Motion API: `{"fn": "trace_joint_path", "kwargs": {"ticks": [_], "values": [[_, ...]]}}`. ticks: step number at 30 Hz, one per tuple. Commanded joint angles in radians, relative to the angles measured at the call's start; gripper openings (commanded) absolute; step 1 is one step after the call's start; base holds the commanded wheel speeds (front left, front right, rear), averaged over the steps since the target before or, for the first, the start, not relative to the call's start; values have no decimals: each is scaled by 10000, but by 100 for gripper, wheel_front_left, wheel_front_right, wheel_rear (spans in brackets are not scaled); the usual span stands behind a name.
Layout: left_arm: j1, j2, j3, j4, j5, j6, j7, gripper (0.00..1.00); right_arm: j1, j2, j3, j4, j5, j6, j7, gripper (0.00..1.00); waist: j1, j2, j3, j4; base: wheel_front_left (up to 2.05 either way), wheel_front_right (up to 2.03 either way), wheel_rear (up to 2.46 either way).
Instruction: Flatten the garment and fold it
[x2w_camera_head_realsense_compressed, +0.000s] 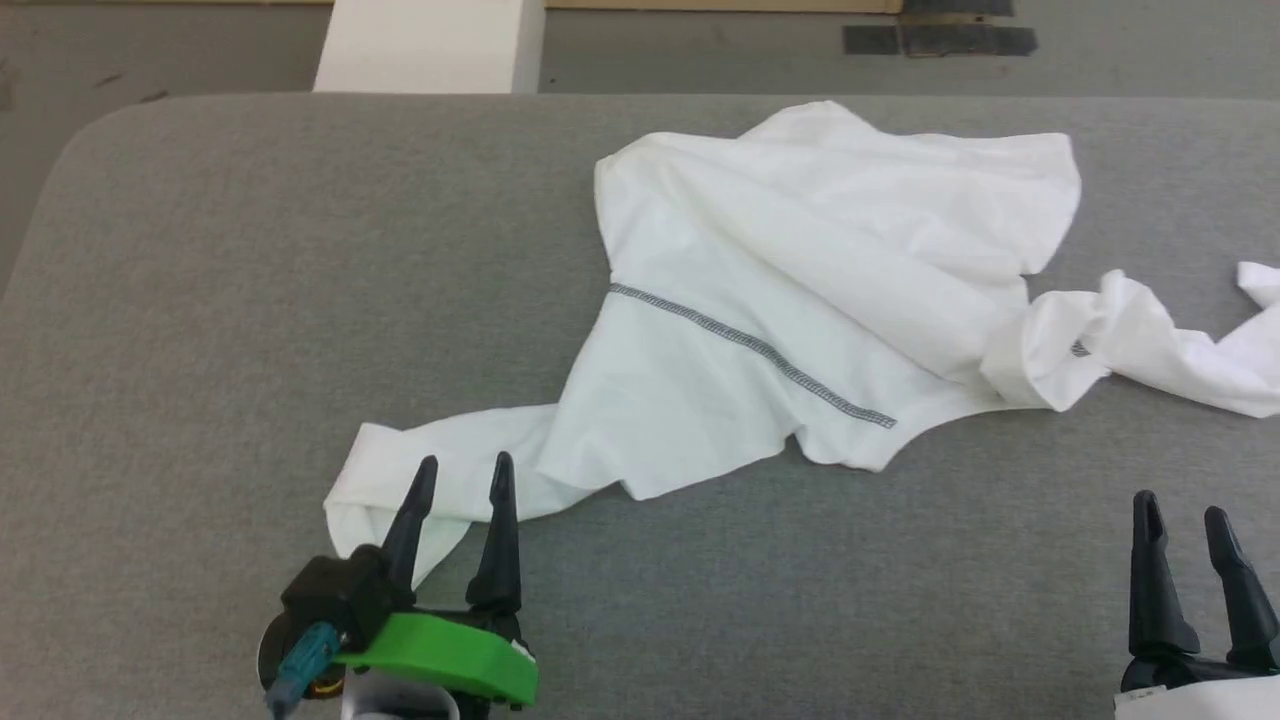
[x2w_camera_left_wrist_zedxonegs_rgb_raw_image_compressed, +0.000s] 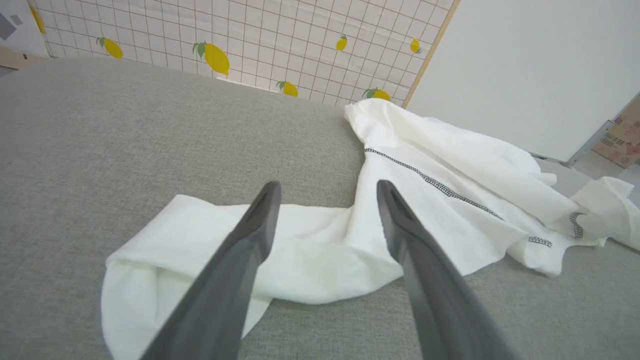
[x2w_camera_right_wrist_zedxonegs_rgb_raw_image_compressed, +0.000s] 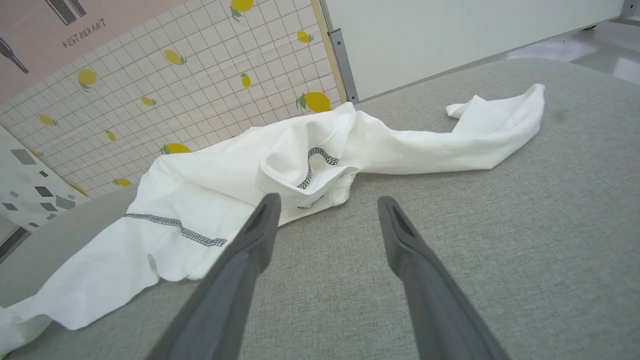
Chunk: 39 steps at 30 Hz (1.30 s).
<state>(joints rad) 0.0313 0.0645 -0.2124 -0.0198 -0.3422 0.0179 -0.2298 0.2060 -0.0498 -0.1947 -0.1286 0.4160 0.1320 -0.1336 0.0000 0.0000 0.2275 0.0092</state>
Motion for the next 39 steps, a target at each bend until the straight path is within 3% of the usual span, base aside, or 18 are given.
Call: {"fn": "trace_joint_path", "kwargs": {"ticks": [1,5,14,16,19,20,21,22,28,33,34,39], "values": [[-216,138,-84,-52,135,10,277,100,-66,-8,-13,49,-77,-13,-190,100,0,0,-316,-368,0,0,0],[-1096,475,-331,-190,377,-40,1549,100,-197,-7,-64,44,-483,-13,-335,100,0,0,-427,-462,0,0,0],[-3032,1114,-1254,1060,640,-375,6145,100,-307,-6,185,-74,-626,-13,-251,100,0,0,-179,-561,0,0,0],[-3305,1141,-1387,1685,737,-154,7223,100,-363,-6,290,-101,-613,-13,-266,100,0,0,14,-648,0,0,0],[-3348,1170,-1475,2191,910,138,7854,100,-394,-6,321,-111,-628,-13,-269,100,0,0,128,-734,0,0,0],[-3325,1139,-1473,2323,926,241,7913,84,-402,-5,327,-110,-636,-13,-268,100,0,0,150,-763,0,0,0],[-3290,1116,-1478,2411,934,296,7891,48,-406,-5,331,-108,-641,-13,-265,100,0,0,159,-782,0,0,0],[-3228,1059,-1448,2504,890,354,7779,1,-412,-5,333,-104,-645,-13,-259,100,0,0,164,-804,0,0,0],[-2850,890,-1170,2580,460,343,6806,0,-383,-5,321,-13,-649,-13,-293,100,0,0,68,-701,0,0,0],[-2564,961,-409,1594,-188,410,6086,0,-405,-5,329,-37,-649,-13,-260,100,0,0,24,-501,0,0,0],[-2224,1433,197,620,-431,547,6129,0,-426,-5,316,-98,-654,-13,-223,100,0,0,103,-391,0,0,0],[-1321,2555,1344,-748,-525,995,6696,0,-445,-5,276,-199,-712,-13,-79,100,0,0,366,-306,0,0,0]]}}
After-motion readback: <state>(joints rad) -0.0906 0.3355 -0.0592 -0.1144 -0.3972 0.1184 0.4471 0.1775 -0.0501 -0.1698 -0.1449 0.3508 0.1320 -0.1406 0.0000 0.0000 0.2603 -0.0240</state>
